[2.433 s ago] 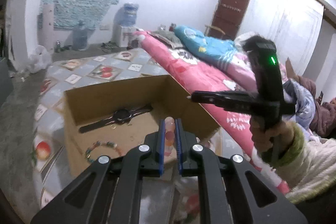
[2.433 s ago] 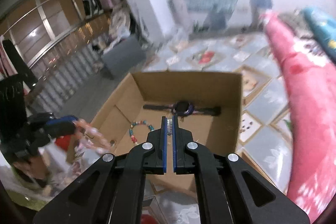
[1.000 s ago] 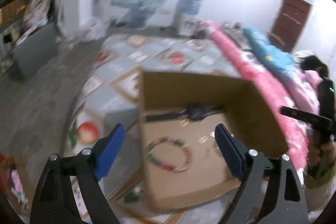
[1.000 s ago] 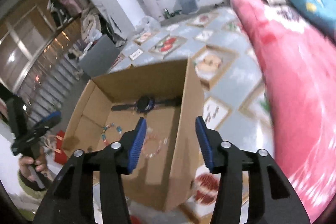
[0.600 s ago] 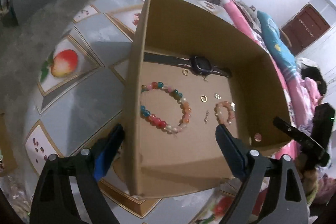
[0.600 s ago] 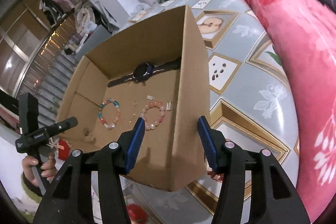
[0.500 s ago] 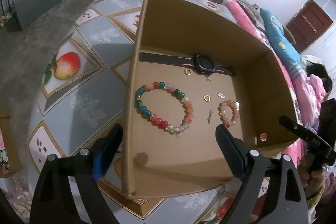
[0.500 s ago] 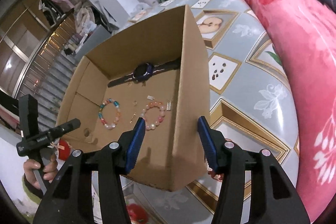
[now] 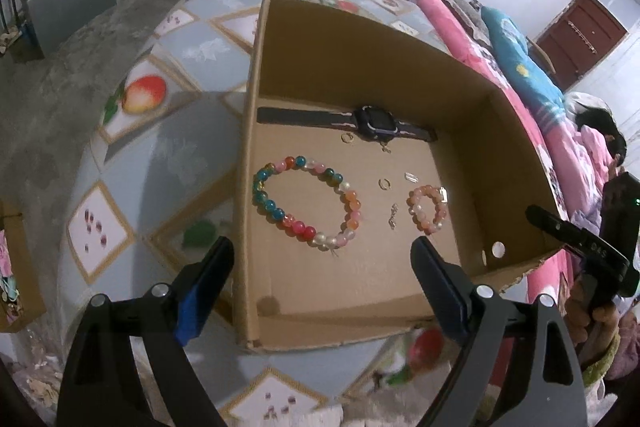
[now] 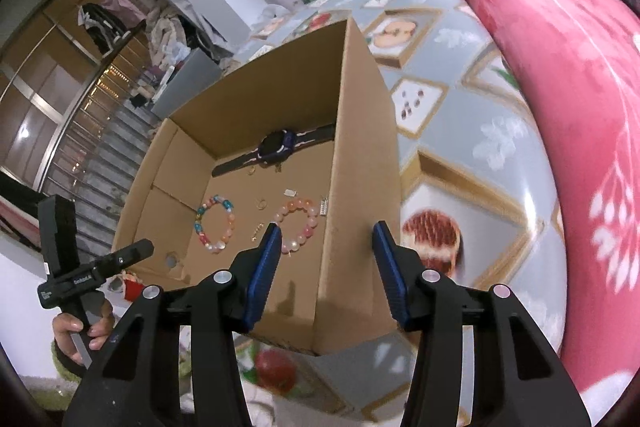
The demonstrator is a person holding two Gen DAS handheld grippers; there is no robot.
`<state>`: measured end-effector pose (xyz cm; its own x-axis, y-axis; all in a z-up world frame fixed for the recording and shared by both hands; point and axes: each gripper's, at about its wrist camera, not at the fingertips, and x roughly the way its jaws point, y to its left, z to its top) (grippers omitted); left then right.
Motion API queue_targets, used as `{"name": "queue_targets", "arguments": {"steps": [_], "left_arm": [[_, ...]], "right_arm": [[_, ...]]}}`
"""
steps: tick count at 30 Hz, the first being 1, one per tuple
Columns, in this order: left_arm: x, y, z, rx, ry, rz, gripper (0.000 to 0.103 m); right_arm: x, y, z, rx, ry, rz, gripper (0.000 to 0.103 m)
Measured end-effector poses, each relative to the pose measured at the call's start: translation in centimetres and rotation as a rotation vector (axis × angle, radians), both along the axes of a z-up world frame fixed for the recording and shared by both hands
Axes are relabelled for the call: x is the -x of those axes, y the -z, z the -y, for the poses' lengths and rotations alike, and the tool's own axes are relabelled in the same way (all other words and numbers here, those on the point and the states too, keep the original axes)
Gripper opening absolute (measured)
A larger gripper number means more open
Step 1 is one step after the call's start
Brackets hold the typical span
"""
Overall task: Organize jewelry
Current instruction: 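Withdraw both grippers upward away from the box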
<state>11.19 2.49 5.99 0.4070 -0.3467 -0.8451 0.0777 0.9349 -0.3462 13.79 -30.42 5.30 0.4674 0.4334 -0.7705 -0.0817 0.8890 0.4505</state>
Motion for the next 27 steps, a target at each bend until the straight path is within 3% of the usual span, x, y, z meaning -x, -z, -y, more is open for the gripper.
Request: {"name": "queue_targets", "arguments": {"steps": [18, 21, 27], "left_arm": [[2.1, 1.0, -0.5, 0.014, 0.000, 0.047, 0.087], [3.1, 0.5, -1.1, 0.012, -0.024, 0.085, 0.088], [6.5, -2.3, -1.9, -0.027, -0.056, 0.239, 0.089]], "right_arm": [[2.5, 0.8, -0.5, 0.007, 0.051, 0.024, 0.047], [3.5, 0.2, -0.4, 0.014, 0.060, 0.052, 0.048], [7.0, -2.5, -0.5, 0.136, 0.113, 0.179, 0.064]]}}
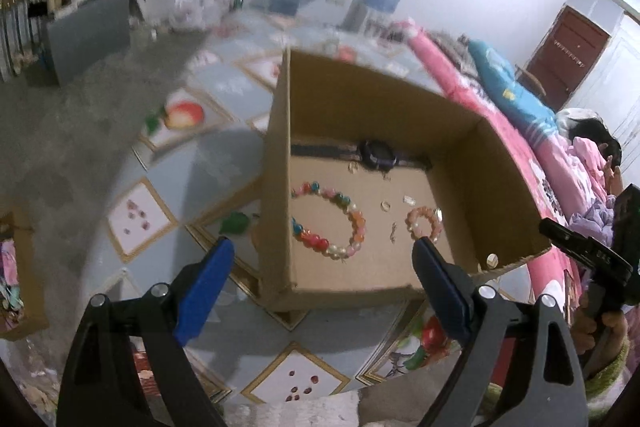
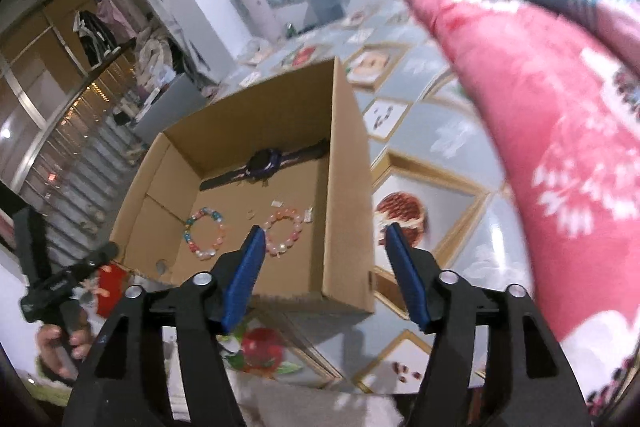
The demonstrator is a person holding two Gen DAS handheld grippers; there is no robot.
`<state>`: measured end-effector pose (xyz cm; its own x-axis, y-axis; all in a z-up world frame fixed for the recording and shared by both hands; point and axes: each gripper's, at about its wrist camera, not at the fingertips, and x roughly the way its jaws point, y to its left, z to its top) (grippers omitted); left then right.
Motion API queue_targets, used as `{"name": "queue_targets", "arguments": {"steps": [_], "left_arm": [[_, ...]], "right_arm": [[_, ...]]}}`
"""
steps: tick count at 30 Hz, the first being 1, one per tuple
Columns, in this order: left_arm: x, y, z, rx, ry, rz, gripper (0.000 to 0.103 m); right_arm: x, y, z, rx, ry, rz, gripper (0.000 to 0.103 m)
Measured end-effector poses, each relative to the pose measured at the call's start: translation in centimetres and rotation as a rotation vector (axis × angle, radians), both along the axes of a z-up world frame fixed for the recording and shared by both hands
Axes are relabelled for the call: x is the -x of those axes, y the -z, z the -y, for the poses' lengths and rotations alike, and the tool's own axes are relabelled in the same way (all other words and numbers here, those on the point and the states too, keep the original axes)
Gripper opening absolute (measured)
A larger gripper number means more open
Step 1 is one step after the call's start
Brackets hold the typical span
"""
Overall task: Organize jewelry
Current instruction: 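Withdraw both grippers upward away from the box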
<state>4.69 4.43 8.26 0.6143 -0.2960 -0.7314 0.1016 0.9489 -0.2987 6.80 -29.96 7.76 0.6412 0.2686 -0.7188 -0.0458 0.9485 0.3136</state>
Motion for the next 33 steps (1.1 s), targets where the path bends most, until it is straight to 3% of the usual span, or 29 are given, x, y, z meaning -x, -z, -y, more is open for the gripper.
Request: {"name": "queue_targets", "arguments": {"steps": [5, 10, 17, 23, 29, 33], "left_arm": [[2.6, -2.3, 0.7, -0.066, -0.024, 0.116, 0.097], [4.0, -3.8, 2.1, -0.159, -0.059, 0.189, 0.097], [4.6, -5.4, 4.3, -0.274, -0.084, 0.274, 0.097], [4.5, -5.3, 5.1, -0.247, -0.078, 0.254, 0.097], [4.2, -3.0, 6.0, -0.248, -0.066, 0.163, 0.097], [3.6, -1.1, 6.2, -0.249, -0.076, 0.046, 0.097]], "right_arm": [[3.3, -2.4, -1.5, 0.103, 0.000, 0.129, 0.078], [5.4, -3.8, -3.5, 0.175, -0.004, 0.225, 0.091], [6.8, -5.5, -5.4, 0.272, 0.047, 0.358, 0.095], [7.3, -5.1, -5.6, 0.234, 0.087, 0.396, 0.095], [6.0, -2.6, -6.4, 0.210, 0.040, 0.245, 0.095], [4.6, 0.2, -6.2, 0.163, 0.050, 0.063, 0.095]]}}
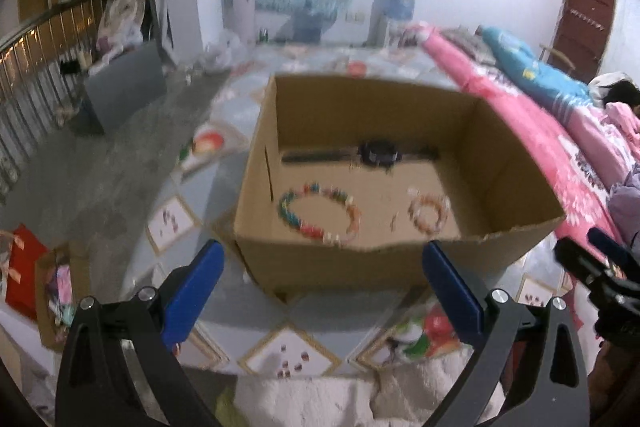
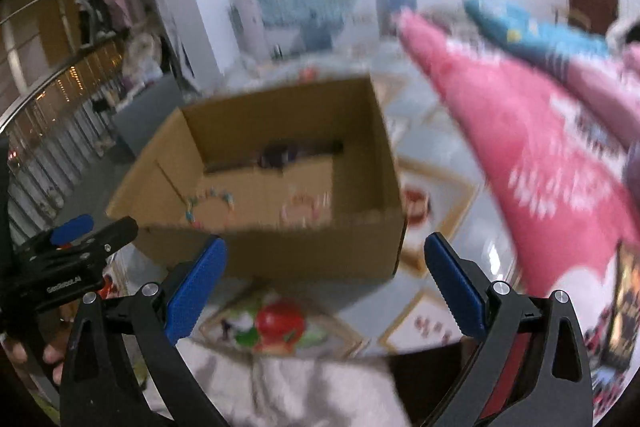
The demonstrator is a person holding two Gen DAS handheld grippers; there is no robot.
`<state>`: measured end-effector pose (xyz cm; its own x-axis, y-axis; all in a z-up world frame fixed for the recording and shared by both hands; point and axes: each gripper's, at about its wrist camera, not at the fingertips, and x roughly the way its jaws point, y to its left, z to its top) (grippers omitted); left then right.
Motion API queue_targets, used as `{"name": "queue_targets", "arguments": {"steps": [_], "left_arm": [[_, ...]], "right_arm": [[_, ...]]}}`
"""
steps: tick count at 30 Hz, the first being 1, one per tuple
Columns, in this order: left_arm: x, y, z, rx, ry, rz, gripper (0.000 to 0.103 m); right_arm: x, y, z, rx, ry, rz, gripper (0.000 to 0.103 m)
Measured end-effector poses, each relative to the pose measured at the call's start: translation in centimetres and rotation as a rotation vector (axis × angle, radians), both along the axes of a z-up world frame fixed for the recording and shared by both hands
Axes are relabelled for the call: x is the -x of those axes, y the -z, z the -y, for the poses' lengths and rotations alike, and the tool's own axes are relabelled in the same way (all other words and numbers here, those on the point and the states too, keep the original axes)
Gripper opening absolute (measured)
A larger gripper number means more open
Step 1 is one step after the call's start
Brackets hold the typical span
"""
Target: Organize jewelry
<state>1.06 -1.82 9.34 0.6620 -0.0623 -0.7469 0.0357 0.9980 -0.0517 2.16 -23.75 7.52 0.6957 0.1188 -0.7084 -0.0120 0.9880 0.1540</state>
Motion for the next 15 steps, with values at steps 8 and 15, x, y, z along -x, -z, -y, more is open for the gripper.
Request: {"name": "queue_targets", "arguments": {"steps": [8, 15], "left_arm": [[-0.5, 3.1, 0.4, -0.038, -0.010, -0.145, 0.097], [-0.9, 3.5, 0.4, -0.038, -0.008, -0.168, 0.097]], "right_arm": [[-0.9, 2.0, -2.8, 0.050, -0.066, -0.111, 0.095], [-1.9, 2.7, -3.0, 0.071, -0.050, -0.150, 0.095]]}}
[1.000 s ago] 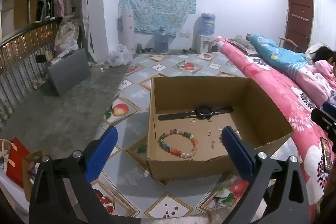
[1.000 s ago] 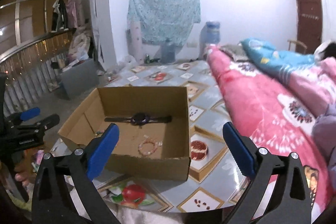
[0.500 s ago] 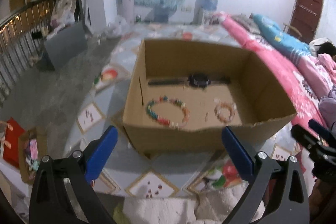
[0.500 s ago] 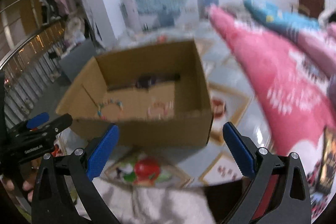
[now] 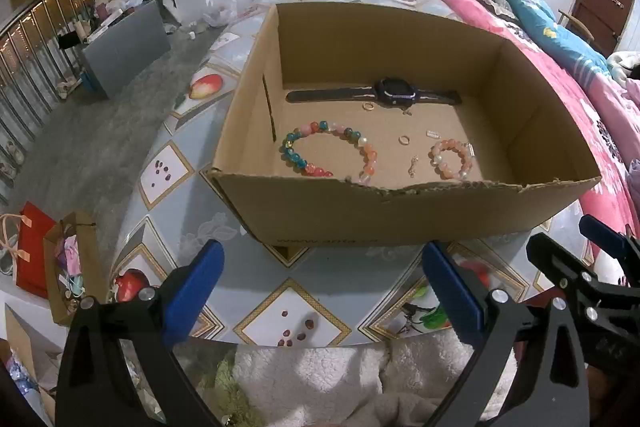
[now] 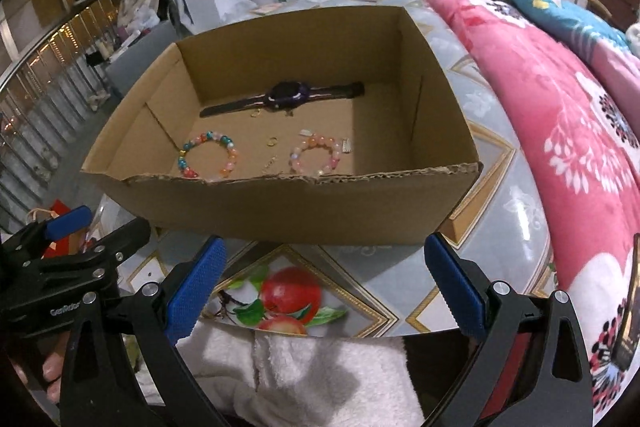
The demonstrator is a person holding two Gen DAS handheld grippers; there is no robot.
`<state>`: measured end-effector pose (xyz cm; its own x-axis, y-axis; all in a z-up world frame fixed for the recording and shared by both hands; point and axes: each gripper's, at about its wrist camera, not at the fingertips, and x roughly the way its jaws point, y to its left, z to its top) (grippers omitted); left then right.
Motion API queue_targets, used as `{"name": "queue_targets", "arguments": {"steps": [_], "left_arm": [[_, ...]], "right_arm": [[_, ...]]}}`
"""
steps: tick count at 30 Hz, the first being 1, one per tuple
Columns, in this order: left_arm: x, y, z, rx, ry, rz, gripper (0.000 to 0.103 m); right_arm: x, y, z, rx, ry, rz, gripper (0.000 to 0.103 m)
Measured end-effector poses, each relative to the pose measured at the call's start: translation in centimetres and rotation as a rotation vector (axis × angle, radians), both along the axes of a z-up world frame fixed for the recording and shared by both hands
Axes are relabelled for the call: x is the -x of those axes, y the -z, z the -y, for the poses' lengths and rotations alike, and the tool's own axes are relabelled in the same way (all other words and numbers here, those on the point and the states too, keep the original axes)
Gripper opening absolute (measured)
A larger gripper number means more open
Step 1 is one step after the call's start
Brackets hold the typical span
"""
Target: Organize jewelry
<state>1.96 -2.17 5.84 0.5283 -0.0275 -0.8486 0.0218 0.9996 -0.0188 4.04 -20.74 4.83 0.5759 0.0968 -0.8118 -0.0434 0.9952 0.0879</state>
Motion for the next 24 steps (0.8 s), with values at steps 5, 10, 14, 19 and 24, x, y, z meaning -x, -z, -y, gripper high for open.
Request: {"name": "queue_targets", "arguments": {"steps": [5, 10, 14, 19, 24], "left_arm": [[-0.4, 0.0, 0.4, 0.001, 0.016, -0.005, 0.097], [-0.5, 0.1, 0.8, 0.002, 0.024, -0.010, 0.097], [-0.7, 0.2, 0.9, 0.004, 0.022, -0.014, 0.097], [-0.7, 0.2, 1.1, 0.003, 0.021, -0.014, 0.097], [-0.9, 0.2, 1.1, 0.001, 0.019, -0.014, 0.097]], "right_arm": [[-0.3, 0.2, 0.0, 0.003, 0.005, -0.010, 0.095], [-0.5, 0.3, 0.1, 0.004, 0.011, -0.020, 0.095], [-0.6, 0.6, 0.4, 0.000, 0.016, -0.029, 0.095], [-0.6, 0.6, 0.6, 0.002, 0.020, -0.028, 0.095], [-0.8, 0.7, 0.7, 0.001, 0.024, -0.029, 0.095]]}}
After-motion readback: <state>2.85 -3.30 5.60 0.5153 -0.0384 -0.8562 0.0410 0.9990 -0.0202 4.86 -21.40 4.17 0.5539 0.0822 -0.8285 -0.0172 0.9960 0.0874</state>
